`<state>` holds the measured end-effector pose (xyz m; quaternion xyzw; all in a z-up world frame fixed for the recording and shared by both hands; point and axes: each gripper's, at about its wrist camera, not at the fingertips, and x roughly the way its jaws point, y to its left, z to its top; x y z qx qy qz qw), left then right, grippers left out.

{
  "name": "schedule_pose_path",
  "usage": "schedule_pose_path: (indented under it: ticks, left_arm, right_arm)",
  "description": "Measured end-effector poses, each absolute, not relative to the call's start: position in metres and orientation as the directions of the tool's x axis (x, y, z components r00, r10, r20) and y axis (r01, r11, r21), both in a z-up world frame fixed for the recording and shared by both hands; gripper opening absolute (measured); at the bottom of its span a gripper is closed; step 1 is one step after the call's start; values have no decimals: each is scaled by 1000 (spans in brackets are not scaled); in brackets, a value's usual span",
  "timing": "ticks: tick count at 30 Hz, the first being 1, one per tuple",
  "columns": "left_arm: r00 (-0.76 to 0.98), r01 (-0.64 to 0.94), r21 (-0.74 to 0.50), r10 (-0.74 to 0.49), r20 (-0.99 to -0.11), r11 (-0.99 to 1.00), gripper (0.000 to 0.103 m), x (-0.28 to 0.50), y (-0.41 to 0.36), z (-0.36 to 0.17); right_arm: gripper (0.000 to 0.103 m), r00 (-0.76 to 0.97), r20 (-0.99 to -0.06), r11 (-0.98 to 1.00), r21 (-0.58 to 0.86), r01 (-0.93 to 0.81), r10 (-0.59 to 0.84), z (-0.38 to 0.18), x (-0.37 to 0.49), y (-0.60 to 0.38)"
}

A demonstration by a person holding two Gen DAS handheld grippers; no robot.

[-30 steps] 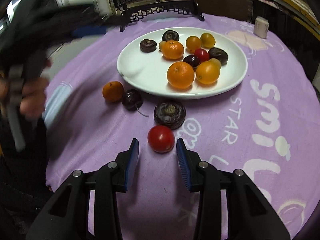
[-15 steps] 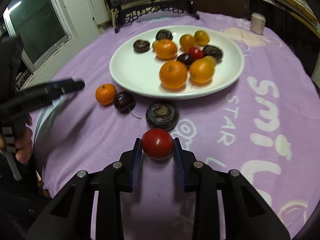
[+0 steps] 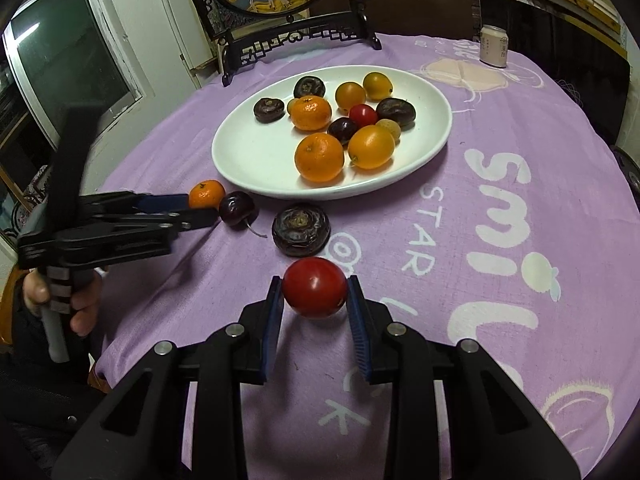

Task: Organize fruits
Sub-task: 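Grasp a red tomato with the right tool while the left tool grasps a tangerine, then carry the tomato and tangerine onto the white plate and open both tools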

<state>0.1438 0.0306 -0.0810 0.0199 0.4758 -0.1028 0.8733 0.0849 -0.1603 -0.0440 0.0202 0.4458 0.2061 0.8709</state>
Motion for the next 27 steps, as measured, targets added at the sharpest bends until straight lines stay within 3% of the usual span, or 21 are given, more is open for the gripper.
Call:
schedule_pose_path:
  ticks: [2,3,18,27]
  left_arm:
    - [539,203,-52,-156,-828,978,47,148,26,-82]
    - [546,199,-54,-156,-823,978,38,148,26,-82]
    - [627,265,-146,-285,-725,953,37,112,23,-23]
    - [674,233,-107,-239,-699,967,38,152,17,16]
  right_arm:
    - [32,518,-766,913,226,-339,382,-44,85,-162]
    - [32,517,-765,912,228,-339,384,-44,85,-162]
    - [32,536,-746,906,222,-361,396,-34,92,-156]
    - [32,618,-694,912,146,-383,370,9,123,-145]
